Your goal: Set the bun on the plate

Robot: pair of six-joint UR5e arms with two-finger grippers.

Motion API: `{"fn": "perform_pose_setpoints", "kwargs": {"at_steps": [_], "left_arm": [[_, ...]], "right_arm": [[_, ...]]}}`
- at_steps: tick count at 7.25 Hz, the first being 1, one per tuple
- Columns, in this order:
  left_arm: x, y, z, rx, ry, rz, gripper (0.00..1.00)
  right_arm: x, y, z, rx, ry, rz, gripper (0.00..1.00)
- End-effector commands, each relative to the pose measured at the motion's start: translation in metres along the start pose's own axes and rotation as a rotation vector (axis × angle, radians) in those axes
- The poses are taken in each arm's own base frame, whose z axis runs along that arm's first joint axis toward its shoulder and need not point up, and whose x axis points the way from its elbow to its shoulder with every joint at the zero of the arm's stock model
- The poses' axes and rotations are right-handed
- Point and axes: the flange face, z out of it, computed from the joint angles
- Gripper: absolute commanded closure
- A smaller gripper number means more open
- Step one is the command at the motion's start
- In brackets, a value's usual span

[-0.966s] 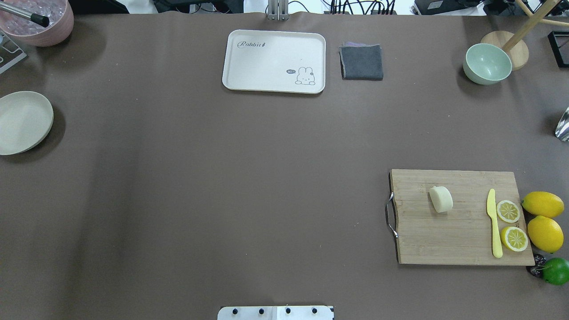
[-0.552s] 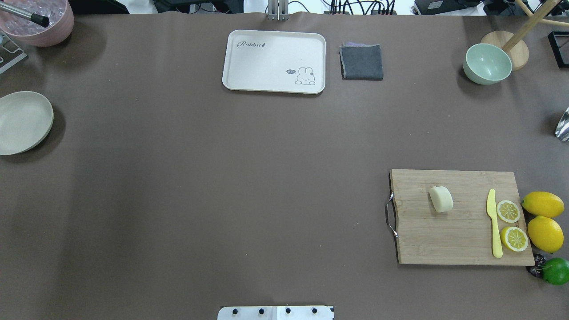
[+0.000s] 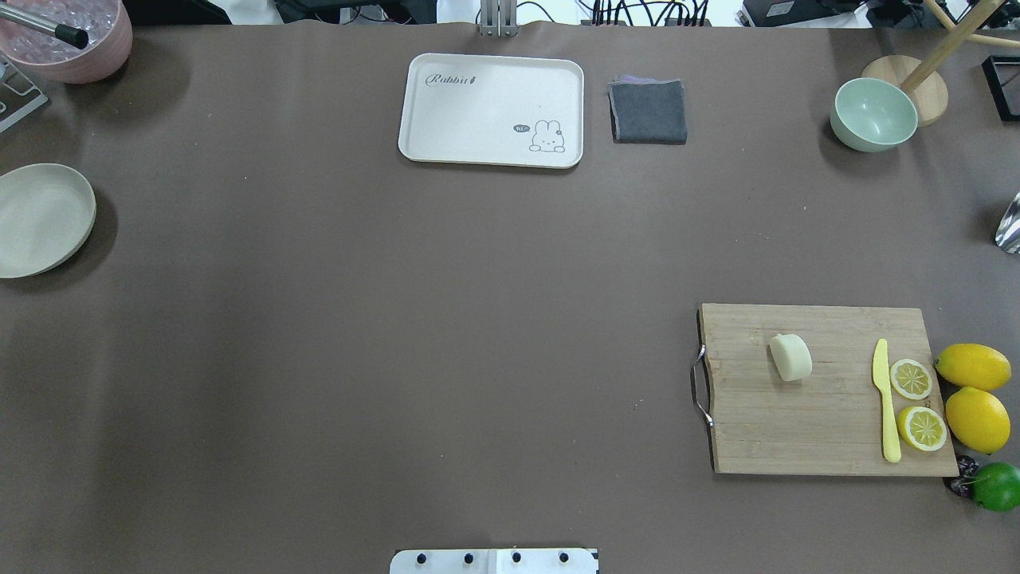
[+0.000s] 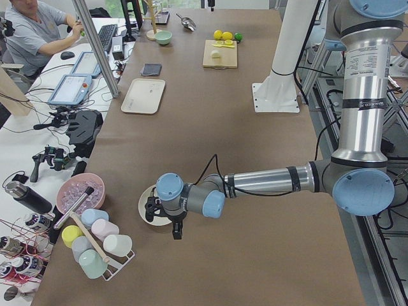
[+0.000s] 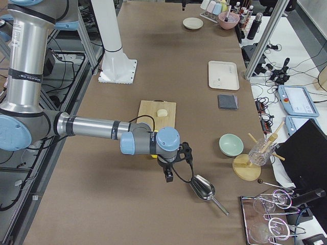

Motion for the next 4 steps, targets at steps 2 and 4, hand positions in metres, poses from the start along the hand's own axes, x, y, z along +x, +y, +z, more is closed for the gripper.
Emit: {"fn": "perform_pose_setpoints", "kwargs": {"at_steps": [2,4], "left_arm": [[0.010,-0.016,0.041,0.041,-0.011,-0.042,0.03],[0.036,-0.024,0.053,0.053,-0.029,-0.019,0.03]], "right_arm": [[0.002,0.007,0.008,-0.004,-0.048,0.015,0.00],[0.008,0.013,0.015,-0.008,-0.063,0.025,0.00]]}}
